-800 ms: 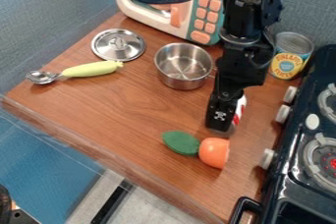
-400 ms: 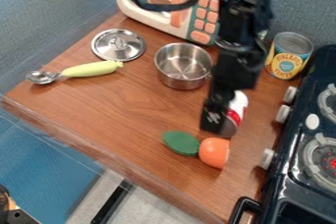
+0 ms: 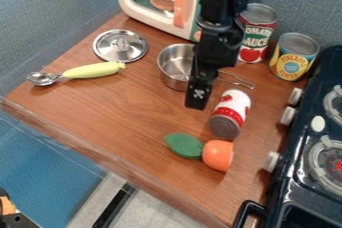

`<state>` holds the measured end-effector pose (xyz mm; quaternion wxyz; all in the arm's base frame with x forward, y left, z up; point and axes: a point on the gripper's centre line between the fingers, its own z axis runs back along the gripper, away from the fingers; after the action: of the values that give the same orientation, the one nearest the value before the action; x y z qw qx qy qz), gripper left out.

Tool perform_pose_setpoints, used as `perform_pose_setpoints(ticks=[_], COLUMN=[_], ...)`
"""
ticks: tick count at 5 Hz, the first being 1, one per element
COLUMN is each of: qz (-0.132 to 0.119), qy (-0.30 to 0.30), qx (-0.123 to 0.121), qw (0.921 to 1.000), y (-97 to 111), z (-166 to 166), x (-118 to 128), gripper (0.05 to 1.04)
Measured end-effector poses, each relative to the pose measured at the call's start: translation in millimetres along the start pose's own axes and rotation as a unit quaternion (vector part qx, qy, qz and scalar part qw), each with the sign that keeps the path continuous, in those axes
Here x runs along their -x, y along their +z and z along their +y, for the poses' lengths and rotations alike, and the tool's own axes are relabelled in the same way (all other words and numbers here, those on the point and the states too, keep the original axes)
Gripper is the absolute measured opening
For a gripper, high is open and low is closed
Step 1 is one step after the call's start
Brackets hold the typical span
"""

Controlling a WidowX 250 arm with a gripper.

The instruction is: Move the silver pan to the lower left side of the counter

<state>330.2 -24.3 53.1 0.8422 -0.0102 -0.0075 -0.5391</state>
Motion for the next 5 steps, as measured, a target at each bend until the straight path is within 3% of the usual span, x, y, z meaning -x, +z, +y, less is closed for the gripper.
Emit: perform_pose_setpoints(ticks=[2, 4, 5], qz=[-0.001, 0.036, 0.043], qy=[0.066, 0.063, 0.055], qx=[-0.018, -0.013, 0.003], qw=[0.9977, 0.9973, 0.9976], y=[6.7, -22.3, -41.0], z=[51.0, 56.1, 52.2], x=[18.4, 24.2, 19.3], gripper=[0.999, 0.999, 0.967])
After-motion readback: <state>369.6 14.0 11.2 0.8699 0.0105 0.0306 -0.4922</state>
